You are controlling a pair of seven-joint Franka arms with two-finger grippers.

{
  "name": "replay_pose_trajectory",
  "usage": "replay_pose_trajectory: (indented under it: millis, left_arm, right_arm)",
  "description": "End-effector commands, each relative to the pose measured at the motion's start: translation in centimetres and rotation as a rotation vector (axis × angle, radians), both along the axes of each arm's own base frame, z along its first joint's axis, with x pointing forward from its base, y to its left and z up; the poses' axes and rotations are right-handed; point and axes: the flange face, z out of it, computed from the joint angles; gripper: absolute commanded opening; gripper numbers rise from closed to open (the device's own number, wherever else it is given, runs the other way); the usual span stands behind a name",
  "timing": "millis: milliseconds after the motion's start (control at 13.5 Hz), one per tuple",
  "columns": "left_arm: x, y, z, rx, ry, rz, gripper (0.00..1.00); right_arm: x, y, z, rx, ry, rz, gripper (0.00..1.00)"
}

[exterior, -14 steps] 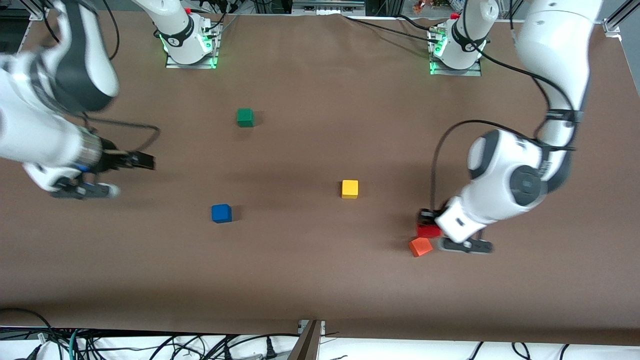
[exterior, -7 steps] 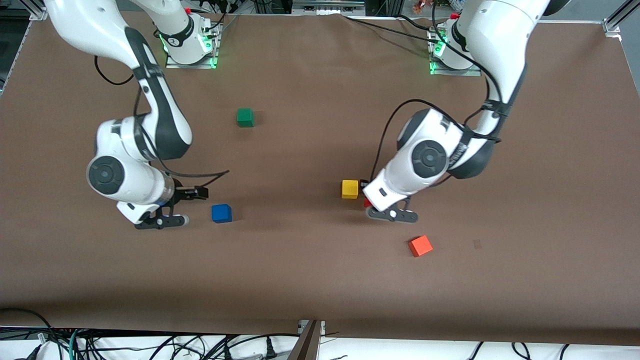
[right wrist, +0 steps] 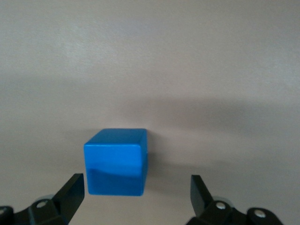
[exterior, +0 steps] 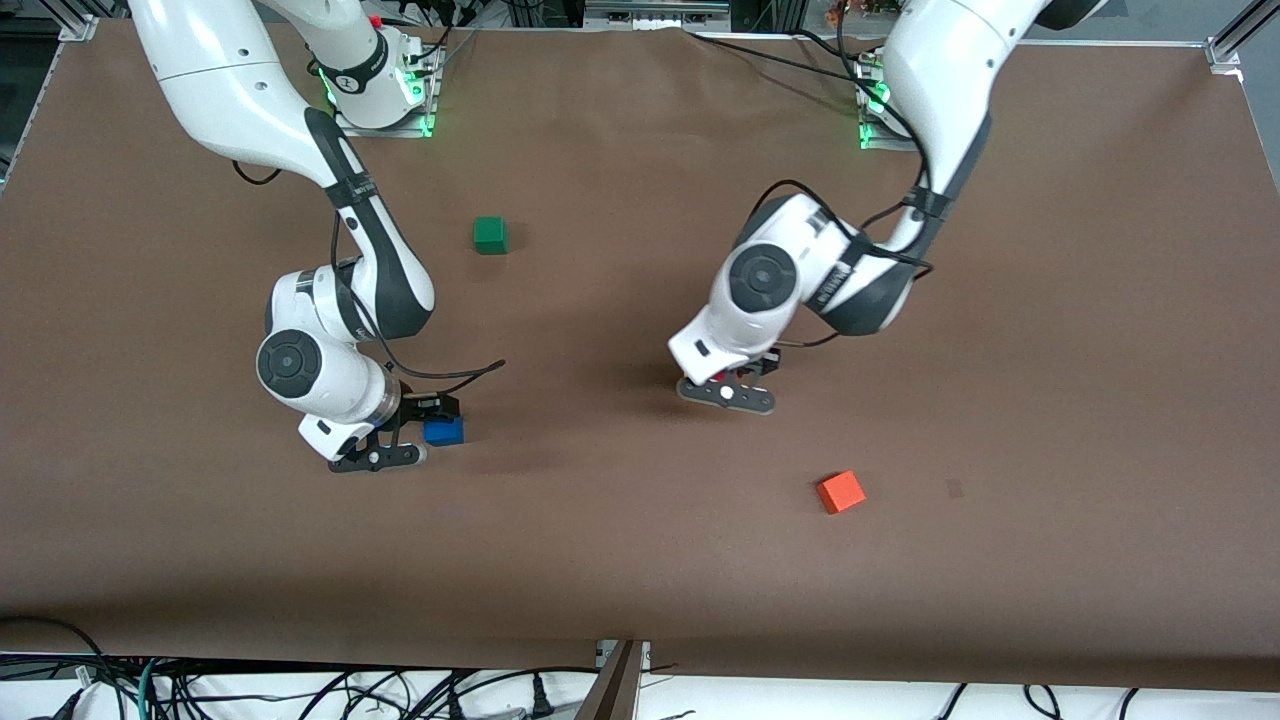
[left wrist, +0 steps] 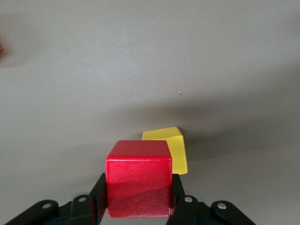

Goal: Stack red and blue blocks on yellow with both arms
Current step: 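Lower the red cube onto the yellow cube while the right gripper grasps the blue cube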

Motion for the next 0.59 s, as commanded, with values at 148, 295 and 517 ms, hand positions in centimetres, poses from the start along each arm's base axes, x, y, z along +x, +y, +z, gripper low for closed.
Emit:
replay_pose_trajectory:
  millis: [148, 295, 517]
  left_arm:
    - [-0.6, -1.5, -1.7, 0.012, -0.048, -0.017, 0.00]
    - [-0.6, -1.5, -1.9, 0.014, -0.046, -0.019, 0.00]
    - [-1.1, -1.3, -2.6, 0.024, -0.033, -0.021, 0.00]
  right_arm:
    - [0.0, 1.4, -2.1, 0.023, -0.043, -0.001, 0.94]
    - [-0.2, 2.0, -2.3, 0.025, -0.048, 0.006, 0.85]
    - [-0.2, 2.1, -2.3, 0.024, -0.045, 0.008, 0.54]
